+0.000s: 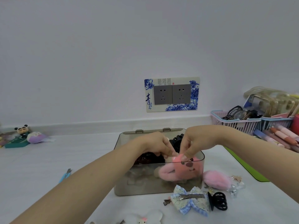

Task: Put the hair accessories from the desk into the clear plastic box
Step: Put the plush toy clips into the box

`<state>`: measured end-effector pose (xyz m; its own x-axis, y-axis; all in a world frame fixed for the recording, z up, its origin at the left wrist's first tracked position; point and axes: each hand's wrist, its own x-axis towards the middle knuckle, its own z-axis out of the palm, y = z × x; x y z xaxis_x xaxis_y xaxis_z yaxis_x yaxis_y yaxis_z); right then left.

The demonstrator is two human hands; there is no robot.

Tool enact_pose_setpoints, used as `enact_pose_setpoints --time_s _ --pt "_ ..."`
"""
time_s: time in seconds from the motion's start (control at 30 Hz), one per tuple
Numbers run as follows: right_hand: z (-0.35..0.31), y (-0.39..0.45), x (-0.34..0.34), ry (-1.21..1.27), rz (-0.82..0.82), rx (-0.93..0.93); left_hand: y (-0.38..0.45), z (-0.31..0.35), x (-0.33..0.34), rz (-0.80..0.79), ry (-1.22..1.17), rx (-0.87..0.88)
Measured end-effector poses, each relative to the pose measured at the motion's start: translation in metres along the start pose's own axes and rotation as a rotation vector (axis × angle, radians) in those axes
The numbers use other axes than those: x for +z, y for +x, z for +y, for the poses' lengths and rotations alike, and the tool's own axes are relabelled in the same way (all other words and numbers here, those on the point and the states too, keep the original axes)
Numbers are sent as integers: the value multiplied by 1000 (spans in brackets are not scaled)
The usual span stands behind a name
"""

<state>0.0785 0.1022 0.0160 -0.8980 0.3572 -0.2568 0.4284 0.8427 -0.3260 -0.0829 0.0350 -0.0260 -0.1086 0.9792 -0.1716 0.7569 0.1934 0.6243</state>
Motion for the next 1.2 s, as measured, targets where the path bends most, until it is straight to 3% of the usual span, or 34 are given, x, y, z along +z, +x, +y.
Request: enact_pose_setpoints --time_s 0.23,0.4,0.63,0.8,1.03,1.13,1.2 --pt "-2 0 7 1 85 -8 -3 0 -3 33 35 15" --pt "-3 4 14 -198 84 33 -3 -2 -3 62 18 17" --pt "-5 7 9 -118 45 72 -8 0 -4 74 -48 26" --pt "-2 -4 13 -16 229 -7 -32 11 -4 69 11 51" --pt "-12 -37 26 138 579 -92 -76 28 1 301 76 180" --pt "-15 -59 41 129 647 -106 -99 36 15 387 75 234" --pt "-14 -73 53 132 656 -106 -109 36 26 346 52 252"
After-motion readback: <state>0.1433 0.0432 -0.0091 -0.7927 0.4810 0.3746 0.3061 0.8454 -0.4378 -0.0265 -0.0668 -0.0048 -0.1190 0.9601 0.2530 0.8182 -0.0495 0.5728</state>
